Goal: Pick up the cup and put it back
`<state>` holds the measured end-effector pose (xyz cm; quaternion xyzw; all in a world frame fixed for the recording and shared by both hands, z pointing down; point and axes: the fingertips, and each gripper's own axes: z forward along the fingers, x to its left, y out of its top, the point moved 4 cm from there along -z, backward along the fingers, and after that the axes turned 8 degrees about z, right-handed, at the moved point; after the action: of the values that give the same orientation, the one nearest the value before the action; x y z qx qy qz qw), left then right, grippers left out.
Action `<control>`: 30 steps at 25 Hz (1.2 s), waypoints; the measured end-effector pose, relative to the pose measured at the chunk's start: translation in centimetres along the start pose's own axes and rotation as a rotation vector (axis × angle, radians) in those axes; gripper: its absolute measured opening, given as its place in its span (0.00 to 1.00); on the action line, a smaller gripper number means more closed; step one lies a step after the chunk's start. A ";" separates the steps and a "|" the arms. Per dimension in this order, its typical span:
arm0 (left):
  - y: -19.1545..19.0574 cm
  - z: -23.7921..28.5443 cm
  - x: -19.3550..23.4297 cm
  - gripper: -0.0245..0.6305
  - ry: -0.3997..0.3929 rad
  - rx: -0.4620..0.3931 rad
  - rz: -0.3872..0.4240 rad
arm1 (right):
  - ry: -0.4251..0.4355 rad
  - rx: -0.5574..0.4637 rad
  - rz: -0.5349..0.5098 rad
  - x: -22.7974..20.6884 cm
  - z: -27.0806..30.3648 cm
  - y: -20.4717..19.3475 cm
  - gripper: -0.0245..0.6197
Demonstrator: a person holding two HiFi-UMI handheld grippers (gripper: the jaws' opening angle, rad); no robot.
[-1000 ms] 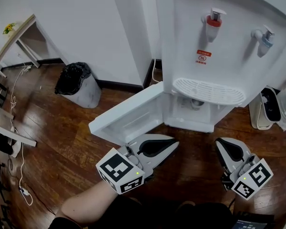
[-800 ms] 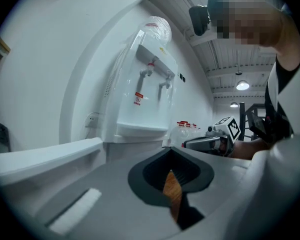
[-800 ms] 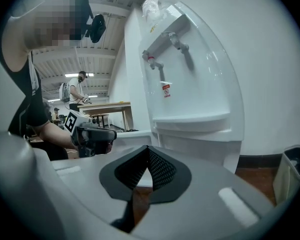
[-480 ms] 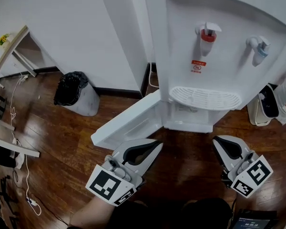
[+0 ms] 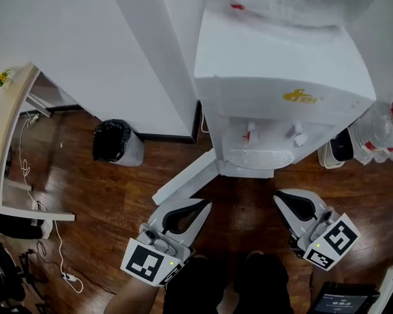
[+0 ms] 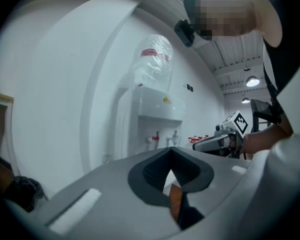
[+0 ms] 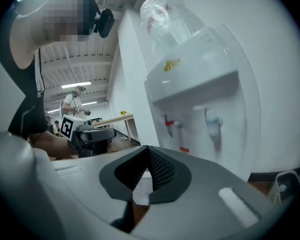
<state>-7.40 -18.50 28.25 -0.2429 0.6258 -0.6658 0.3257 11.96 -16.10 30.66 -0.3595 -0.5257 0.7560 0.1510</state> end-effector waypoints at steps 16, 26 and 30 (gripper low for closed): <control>37.8 -6.9 -0.5 0.04 0.045 -0.063 -0.168 | -0.026 -0.034 0.056 16.7 -9.7 33.8 0.04; 45.0 -10.9 0.4 0.04 0.063 -0.065 -0.165 | -0.024 -0.057 -0.034 22.0 -10.8 42.0 0.04; 45.4 -11.9 0.7 0.04 0.077 -0.051 -0.159 | -0.029 -0.070 -0.040 22.9 -11.3 42.6 0.04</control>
<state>-10.67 -11.25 -18.04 -0.2742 0.6335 -0.6821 0.2413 10.34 -11.60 -18.81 -0.3431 -0.5611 0.7391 0.1456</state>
